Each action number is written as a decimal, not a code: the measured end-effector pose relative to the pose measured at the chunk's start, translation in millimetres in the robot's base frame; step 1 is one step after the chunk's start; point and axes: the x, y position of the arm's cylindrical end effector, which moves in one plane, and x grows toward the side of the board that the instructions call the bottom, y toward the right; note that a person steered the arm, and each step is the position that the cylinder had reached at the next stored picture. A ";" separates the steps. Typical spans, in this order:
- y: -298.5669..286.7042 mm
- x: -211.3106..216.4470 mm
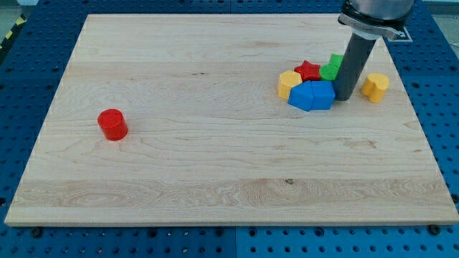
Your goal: Move the blue cube and blue triangle to the center
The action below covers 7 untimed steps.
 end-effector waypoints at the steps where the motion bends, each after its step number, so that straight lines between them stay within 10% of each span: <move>1: -22.9 0.0; 7: -132.0 12.3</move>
